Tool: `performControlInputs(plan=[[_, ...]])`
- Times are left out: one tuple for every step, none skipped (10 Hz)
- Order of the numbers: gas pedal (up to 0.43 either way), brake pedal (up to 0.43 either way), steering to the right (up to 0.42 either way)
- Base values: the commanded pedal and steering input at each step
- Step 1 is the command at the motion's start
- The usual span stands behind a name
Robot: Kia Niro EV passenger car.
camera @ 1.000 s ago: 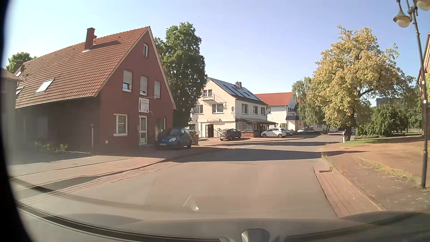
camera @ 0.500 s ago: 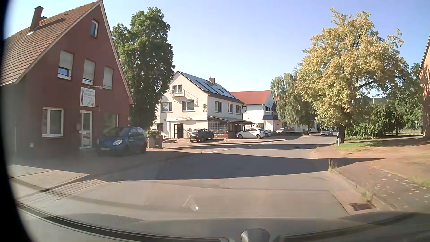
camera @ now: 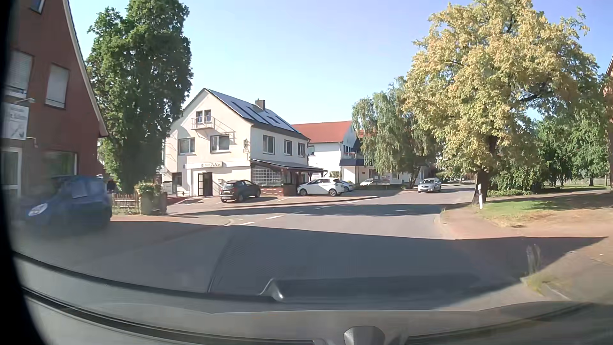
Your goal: Follow the waypoints while adhering to traffic rules and regulations
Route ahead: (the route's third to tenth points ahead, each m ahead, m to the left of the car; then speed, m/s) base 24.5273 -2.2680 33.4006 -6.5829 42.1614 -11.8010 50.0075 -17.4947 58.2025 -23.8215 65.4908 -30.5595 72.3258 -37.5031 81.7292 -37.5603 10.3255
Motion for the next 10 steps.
performControlInputs(plan=[[0.157, 0.006, 0.083], [0.157, 0.006, 0.080], [0.169, 0.006, 0.078], [0.169, 0.006, 0.077], [0.169, 0.006, 0.075], [0.169, 0.006, 0.075], [0.169, 0.006, 0.075], [0.157, 0.006, 0.075], [0.150, 0.006, 0.076], [0.138, 0.006, 0.076]])
